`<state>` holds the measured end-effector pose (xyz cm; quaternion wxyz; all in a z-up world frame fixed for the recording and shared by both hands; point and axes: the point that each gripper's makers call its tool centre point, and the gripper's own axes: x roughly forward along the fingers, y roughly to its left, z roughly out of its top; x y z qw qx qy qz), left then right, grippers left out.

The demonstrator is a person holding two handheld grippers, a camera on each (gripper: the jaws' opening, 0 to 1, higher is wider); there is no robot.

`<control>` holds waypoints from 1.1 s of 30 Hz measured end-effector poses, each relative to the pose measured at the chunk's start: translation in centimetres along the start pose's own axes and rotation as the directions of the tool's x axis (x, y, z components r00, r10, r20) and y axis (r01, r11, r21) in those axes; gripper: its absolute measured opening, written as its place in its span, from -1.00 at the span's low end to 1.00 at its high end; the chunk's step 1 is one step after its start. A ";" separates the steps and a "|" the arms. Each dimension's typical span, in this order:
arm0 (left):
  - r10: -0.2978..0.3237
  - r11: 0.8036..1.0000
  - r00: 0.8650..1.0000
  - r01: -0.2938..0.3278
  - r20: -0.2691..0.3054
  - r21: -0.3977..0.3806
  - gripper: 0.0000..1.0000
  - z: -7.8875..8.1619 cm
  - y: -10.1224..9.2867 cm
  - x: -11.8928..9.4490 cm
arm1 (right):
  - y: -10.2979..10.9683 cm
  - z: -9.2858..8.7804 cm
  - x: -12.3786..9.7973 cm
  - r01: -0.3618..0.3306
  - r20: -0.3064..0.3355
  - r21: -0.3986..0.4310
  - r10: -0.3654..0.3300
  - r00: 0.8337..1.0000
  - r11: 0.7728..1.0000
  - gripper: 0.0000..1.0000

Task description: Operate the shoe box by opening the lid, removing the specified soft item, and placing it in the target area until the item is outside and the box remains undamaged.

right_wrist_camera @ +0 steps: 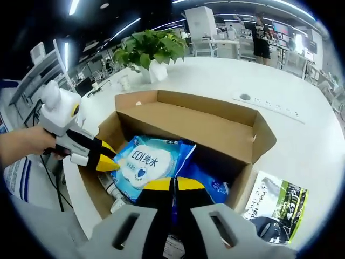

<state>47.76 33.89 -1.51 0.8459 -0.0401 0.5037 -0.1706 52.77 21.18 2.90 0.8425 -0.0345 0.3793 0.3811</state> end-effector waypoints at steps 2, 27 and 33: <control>-0.007 1.000 1.000 0.007 0.003 -0.005 -0.60 0.1 -0.2 0.2 | -0.1 -0.2 0.0 0.003 -0.004 0.001 -0.003 1.000 1.000 -1.00; -0.013 0.999 0.995 0.016 0.095 -0.032 -1.00 1.5 -1.0 -1.7 | 0.1 0.4 -2.0 -0.014 0.040 0.089 0.010 0.999 0.996 -1.00; -0.018 1.000 0.993 0.020 0.118 -0.015 -1.00 2.0 -1.7 -2.9 | 0.2 1.1 -3.2 -0.026 0.067 0.114 0.018 0.998 0.993 -1.00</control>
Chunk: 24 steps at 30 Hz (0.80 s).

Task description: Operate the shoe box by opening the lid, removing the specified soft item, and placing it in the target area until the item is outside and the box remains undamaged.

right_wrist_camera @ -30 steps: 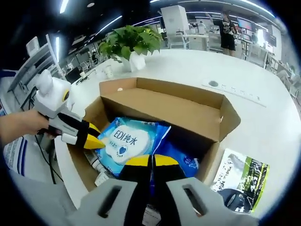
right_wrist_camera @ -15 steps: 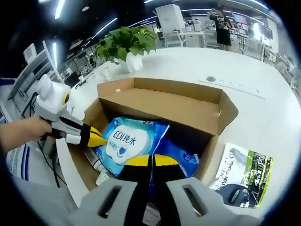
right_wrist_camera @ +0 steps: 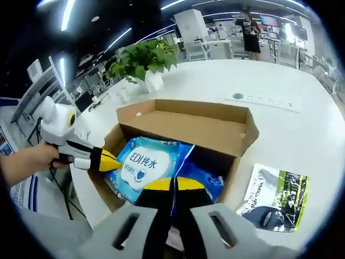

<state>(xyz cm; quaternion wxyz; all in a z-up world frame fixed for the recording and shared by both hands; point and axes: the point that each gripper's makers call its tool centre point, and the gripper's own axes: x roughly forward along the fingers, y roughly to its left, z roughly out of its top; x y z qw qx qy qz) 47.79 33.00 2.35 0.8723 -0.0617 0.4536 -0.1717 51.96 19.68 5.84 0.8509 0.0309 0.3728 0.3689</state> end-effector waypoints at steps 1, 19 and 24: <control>0.001 1.000 1.000 -0.001 0.003 0.000 -1.00 0.1 -0.1 -0.2 | 0.1 0.1 -0.2 -0.003 0.004 0.003 0.003 1.000 1.000 -1.00; 0.005 1.000 0.998 -0.007 0.066 0.027 -1.00 2.5 -2.1 -3.1 | 0.4 2.1 -3.3 -0.027 0.065 0.020 0.025 0.998 0.999 -1.00; -0.008 0.999 0.997 0.005 0.070 0.043 -1.00 3.2 -4.1 -3.2 | -0.6 2.0 -4.8 -0.016 0.072 0.023 0.015 0.997 1.000 -1.00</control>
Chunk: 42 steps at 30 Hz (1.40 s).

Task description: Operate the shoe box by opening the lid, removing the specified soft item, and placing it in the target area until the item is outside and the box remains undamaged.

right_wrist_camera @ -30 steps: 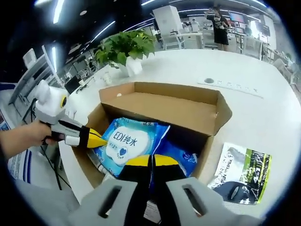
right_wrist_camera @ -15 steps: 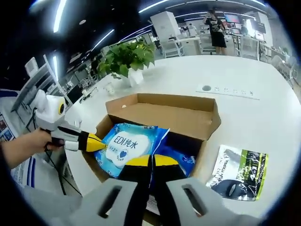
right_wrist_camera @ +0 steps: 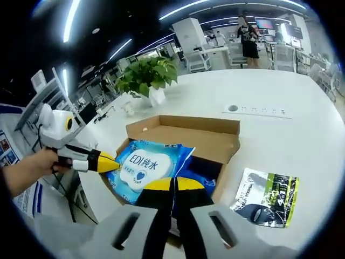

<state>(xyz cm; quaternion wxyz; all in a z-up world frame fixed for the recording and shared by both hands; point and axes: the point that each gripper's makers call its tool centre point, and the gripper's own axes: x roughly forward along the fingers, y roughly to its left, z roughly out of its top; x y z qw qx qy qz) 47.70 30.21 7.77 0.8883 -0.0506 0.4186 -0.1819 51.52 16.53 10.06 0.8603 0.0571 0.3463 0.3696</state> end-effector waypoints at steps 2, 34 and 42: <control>-0.004 1.000 1.000 0.004 0.003 0.011 -1.00 0.4 -0.9 0.1 | -0.6 0.1 -0.7 0.007 0.005 0.004 -0.007 1.000 1.000 -1.00; -0.118 0.988 0.993 0.117 0.008 0.100 -1.00 4.4 -15.2 6.4 | -13.3 -0.9 -10.5 0.143 0.026 0.078 -0.145 0.989 0.987 -1.00; -0.142 0.985 0.990 0.141 0.002 0.101 -1.00 4.4 -17.4 8.4 | -16.2 -1.8 -11.5 0.173 0.012 0.086 -0.174 0.985 0.981 -1.00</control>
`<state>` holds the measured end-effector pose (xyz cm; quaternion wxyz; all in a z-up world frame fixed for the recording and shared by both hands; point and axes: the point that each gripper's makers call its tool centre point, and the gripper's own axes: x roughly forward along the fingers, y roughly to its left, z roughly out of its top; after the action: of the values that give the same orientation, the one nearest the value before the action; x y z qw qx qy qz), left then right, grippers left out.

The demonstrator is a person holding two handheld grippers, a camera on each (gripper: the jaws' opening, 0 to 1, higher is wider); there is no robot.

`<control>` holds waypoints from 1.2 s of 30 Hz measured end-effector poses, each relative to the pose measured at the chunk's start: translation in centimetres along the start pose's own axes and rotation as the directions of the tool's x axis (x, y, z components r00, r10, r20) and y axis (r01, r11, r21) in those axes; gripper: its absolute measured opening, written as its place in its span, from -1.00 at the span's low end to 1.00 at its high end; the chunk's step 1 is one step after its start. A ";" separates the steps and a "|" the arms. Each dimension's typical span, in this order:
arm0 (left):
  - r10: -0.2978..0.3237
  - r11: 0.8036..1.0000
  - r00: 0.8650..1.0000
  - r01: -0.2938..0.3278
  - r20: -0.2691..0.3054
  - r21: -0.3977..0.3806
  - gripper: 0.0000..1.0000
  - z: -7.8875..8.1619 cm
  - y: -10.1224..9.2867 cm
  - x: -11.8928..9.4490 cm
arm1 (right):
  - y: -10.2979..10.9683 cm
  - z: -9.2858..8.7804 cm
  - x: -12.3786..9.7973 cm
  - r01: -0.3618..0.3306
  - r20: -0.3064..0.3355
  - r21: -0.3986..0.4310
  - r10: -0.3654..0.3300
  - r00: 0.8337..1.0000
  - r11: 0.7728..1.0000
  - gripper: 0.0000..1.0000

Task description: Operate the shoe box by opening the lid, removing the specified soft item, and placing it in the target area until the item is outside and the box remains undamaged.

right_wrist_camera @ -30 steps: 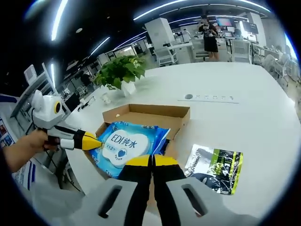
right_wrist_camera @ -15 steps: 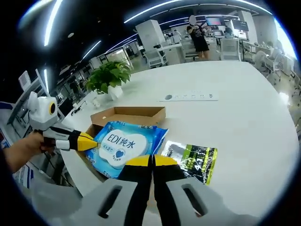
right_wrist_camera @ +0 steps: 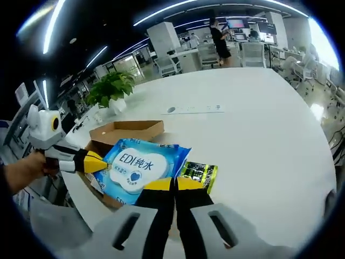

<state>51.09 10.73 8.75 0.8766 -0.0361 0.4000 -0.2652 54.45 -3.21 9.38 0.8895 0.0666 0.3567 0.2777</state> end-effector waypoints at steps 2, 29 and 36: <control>-0.003 1.000 1.000 0.003 -0.004 0.003 -1.00 0.0 -0.2 0.6 | -0.5 -0.1 0.1 0.005 -0.004 0.005 -0.004 1.000 1.000 -1.00; 0.044 0.988 0.988 -0.021 -0.146 0.154 -1.00 -1.3 1.8 8.0 | -5.8 -3.1 6.0 0.023 -0.070 -0.026 -0.025 0.997 0.999 -1.00; 0.079 0.969 0.981 -0.033 -0.179 0.244 -1.00 -1.4 2.3 9.0 | -6.0 -3.5 6.9 0.018 -0.074 -0.048 -0.022 0.997 0.999 -1.00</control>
<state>55.94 8.46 1.04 0.8400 0.1068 0.4467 -0.2888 58.86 -4.73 0.75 0.8797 0.0318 0.3834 0.2794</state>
